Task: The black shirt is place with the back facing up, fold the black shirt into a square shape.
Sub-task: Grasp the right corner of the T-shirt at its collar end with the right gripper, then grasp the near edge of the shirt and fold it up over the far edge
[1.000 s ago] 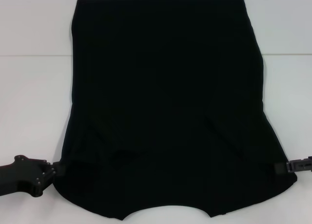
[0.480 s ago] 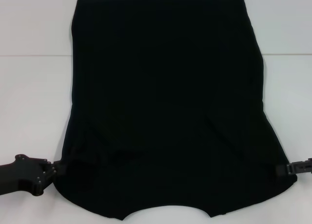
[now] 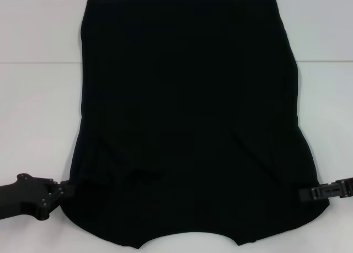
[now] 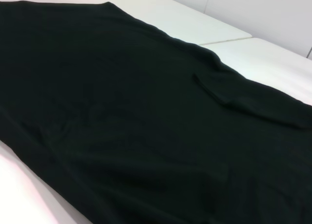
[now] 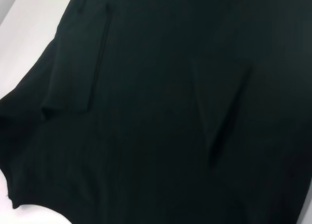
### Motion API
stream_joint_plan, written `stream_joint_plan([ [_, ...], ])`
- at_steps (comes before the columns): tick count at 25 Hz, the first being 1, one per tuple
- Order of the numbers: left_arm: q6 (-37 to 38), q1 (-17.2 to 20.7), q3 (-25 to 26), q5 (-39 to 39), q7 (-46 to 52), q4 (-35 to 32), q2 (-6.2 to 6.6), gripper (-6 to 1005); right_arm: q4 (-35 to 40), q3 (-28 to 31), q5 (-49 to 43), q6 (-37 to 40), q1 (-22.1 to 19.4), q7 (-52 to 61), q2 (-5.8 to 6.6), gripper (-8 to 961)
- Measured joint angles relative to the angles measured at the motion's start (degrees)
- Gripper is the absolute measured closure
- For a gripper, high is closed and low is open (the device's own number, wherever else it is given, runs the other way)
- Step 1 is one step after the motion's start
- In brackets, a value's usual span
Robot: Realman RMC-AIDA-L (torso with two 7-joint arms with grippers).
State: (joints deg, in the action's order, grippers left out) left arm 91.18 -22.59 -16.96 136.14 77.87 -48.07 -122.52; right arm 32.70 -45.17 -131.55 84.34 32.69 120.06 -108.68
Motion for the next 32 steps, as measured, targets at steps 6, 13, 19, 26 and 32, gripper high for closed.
stream_joint_plan([
  [6,0.0,-0.1,0.0,0.0,0.0,0.0,0.08,986,0.0,0.5,-0.1,0.3,0.2,0.0,-0.16,94],
  [13,-0.1,-0.4,0.0,0.0,0.0,0.0,0.18,986,0.0,0.2,-0.1,0.3,0.5,-0.2,-0.35,156],
  [19,-0.1,-0.6,0.0,0.0,0.0,0.0,0.23,986,0.2,0.1,-1.3,-0.3,0.5,-0.4,-0.83,421],
  [26,-0.1,-0.8,0.0,0.0,0.3,0.0,0.32,986,2.2,0.4,-2.5,-0.1,0.3,-0.4,-1.75,653],
  [32,-0.1,-0.8,-0.1,0.0,1.0,0.0,0.33,986,2.8,0.6,-2.3,0.3,-0.1,-0.9,-1.89,804],
])
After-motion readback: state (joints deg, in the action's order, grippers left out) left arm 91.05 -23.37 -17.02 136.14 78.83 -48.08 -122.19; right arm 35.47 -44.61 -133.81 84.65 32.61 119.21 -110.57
